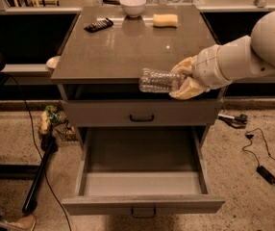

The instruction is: Pick water bottle from middle drawer and place on counter

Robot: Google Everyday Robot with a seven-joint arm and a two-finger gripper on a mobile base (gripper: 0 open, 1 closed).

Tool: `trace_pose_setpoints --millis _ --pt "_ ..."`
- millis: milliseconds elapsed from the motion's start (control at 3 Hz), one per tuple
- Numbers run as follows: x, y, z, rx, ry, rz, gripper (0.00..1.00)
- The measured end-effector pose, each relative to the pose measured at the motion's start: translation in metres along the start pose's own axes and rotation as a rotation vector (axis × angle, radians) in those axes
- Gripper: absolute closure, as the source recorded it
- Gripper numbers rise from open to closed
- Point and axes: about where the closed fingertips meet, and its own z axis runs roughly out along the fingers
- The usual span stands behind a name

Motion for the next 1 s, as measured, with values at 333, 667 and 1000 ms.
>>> trace_pose_setpoints --millis 333,667,1000 --pt "0.000 0.000 0.000 0.000 0.000 0.000 1.00" --pt "-0.010 -0.021 0.003 -0.009 -0.008 -0.041 1.00" --pt "-0.035 -0.065 0.013 -0.019 -0.011 -0.155 1.00"
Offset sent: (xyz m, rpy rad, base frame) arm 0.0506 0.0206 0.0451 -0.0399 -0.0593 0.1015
